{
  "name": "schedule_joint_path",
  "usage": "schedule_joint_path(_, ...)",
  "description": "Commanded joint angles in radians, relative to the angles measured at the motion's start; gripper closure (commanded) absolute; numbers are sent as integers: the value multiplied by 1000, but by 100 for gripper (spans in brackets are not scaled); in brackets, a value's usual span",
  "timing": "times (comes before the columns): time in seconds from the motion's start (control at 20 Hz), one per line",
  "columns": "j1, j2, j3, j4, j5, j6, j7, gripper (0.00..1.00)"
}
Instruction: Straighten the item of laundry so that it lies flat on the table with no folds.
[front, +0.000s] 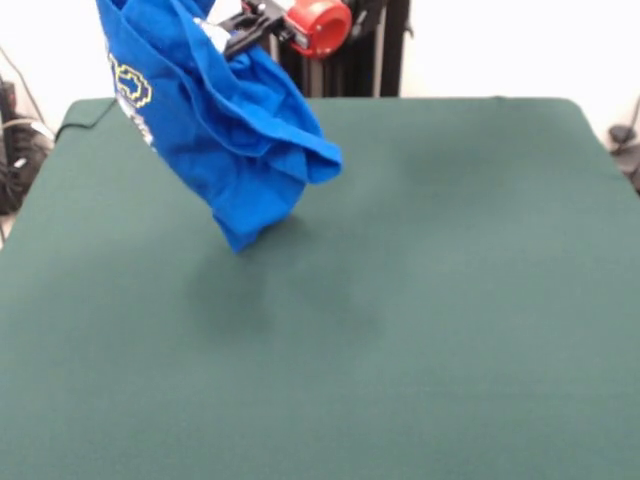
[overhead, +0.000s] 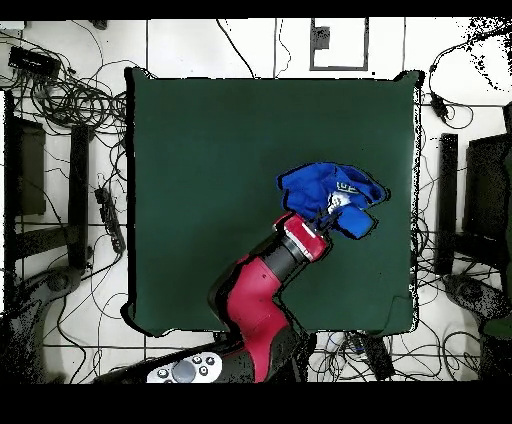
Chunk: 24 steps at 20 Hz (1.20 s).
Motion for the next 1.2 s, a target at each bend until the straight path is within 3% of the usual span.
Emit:
schedule_joint_path(0.05, 18, 61, 190, 137, 138, -106, 337, 100)
schedule_joint_path(0.35, -11, 40, 206, 208, 62, -124, 444, 100)
schedule_joint_path(0.65, 19, -74, 153, 341, -10, -87, 471, 100)
schedule_joint_path(0.7, 7, -109, 142, 358, -73, -106, 494, 100)
schedule_joint_path(0.75, -36, -156, 122, 348, -234, -161, 508, 100)
schedule_joint_path(0.85, 14, -249, 110, 420, -214, -77, 469, 100)
schedule_joint_path(0.9, 79, -270, 82, 464, -149, -61, 455, 100)
schedule_joint_path(0.95, 54, -329, 67, 473, -247, -64, 444, 100)
schedule_joint_path(1.0, 49, -383, 55, 492, -281, -28, 425, 100)
schedule_joint_path(1.05, 89, -410, 11, 519, -250, -6, 393, 100)
schedule_joint_path(1.2, 99, -546, -108, 559, -339, 27, 321, 100)
